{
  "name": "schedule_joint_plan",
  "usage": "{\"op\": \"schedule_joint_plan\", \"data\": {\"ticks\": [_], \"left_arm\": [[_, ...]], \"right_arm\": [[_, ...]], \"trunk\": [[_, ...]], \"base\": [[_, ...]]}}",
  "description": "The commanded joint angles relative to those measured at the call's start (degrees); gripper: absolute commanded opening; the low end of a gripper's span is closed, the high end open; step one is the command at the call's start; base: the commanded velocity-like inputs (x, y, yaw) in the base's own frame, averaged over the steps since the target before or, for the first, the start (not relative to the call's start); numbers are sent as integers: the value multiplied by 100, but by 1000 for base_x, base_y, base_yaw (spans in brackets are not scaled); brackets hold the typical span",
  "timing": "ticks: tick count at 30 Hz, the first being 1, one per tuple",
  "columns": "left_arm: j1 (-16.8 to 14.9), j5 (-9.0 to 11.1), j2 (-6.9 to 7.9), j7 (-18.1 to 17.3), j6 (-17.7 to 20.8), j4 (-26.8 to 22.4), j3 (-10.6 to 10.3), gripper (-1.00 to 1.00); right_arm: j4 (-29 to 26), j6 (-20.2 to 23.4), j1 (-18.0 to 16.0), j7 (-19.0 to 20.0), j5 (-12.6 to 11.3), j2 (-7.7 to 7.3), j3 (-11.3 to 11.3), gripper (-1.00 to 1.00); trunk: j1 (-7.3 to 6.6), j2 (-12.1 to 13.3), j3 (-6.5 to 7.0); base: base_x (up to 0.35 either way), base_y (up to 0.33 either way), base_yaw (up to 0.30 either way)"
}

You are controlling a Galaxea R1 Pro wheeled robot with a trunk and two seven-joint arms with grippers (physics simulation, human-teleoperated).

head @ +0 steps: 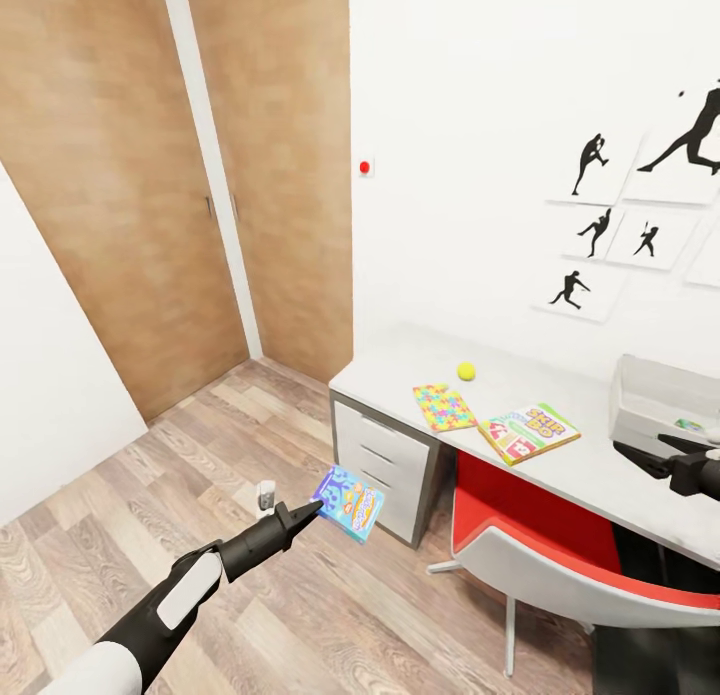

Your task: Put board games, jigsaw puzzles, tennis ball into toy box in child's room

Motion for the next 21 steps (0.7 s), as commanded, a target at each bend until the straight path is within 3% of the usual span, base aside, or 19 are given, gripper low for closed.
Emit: {"op": "schedule_joint_plan", "data": {"ticks": [1,7,21], "left_arm": [[-5,59,5,1,40,0,-23,-100],[-10,59,2,1,40,0,-23,-100],[-3,59,6,-8,21,-51,-23,-100]], "right_arm": [[-7,60,-14,46,45,1,-8,100],[-7,70,-20,45,43,0,-8,100],[-7,92,-52,44,46,-46,-14,100]], "trunk": [[-20,33,9],[-152,273,117],[-459,835,368]], "base": [[0,0,-15],[0,0,-161],[0,0,-274]]}}
